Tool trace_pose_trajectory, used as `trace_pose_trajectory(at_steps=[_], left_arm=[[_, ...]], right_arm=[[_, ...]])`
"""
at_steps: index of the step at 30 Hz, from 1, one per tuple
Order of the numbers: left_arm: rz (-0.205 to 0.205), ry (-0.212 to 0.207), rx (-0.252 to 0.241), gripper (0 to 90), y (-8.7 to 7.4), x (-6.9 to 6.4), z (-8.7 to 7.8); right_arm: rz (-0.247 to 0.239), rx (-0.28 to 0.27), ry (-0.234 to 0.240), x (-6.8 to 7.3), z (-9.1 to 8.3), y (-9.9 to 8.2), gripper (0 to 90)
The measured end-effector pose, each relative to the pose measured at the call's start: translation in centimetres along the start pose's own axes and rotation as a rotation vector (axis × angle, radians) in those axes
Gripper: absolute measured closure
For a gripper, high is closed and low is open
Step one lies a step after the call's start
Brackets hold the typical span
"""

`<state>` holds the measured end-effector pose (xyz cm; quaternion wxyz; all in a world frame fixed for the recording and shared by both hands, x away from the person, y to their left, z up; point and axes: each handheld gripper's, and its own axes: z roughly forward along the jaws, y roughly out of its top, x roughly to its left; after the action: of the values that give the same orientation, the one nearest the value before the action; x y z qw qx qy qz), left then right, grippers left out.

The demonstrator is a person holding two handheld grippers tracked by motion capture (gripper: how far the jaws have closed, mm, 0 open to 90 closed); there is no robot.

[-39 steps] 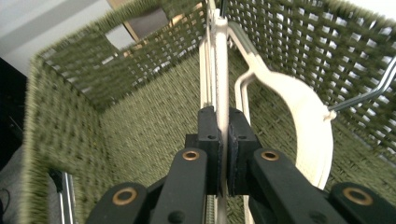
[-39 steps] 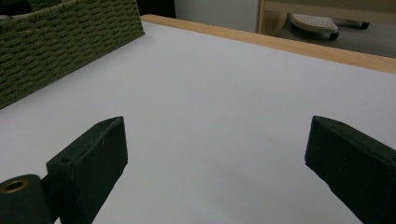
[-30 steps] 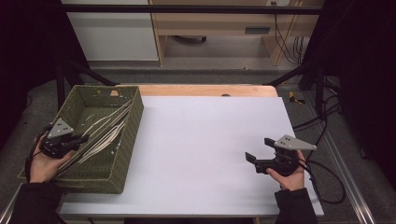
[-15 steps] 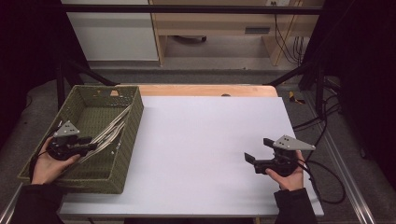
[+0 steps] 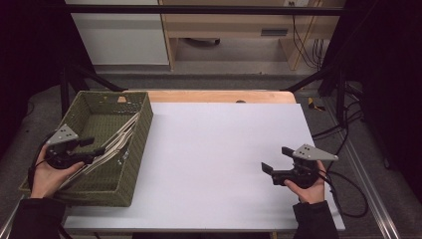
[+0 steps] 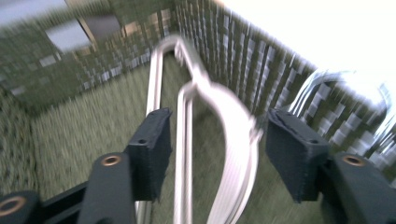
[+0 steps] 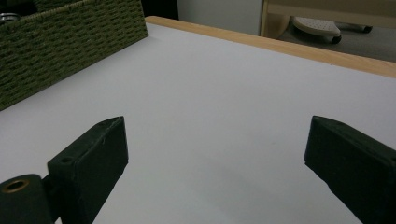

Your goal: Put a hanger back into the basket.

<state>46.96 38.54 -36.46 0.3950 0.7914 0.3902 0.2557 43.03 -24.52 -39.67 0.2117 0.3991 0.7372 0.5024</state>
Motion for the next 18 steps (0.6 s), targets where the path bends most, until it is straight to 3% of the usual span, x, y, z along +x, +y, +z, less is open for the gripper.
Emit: trace_pose_trajectory(at_steps=[4, 8, 11, 13, 18], left_arm=[[-0.051, -0.003, -0.128, 30.7, 1.3, -1.5, -0.9], [-0.072, -0.045, -0.229, 23.2, 2.5, -3.8, -1.4], [-0.06, -0.074, -0.278, 16.8, 3.4, -6.0, -1.5], [-0.079, -0.103, -0.307, 11.1, 3.8, -7.4, -1.3], [-0.082, -0.159, -0.333, 8.3, 4.4, -10.6, -0.1]], right_arm=[[0.001, -0.011, -0.003, -0.1, -0.3, 0.1, 6.0], [-0.001, -0.02, -0.007, -0.2, -0.5, 0.2, 5.2], [0.0, -0.024, -0.008, -0.2, -0.6, 0.2, 5.1], [-0.01, -0.026, -0.004, -0.3, -0.8, 0.2, 5.1], [-0.004, -0.044, -0.007, -0.4, -1.3, 0.3, 4.7]])
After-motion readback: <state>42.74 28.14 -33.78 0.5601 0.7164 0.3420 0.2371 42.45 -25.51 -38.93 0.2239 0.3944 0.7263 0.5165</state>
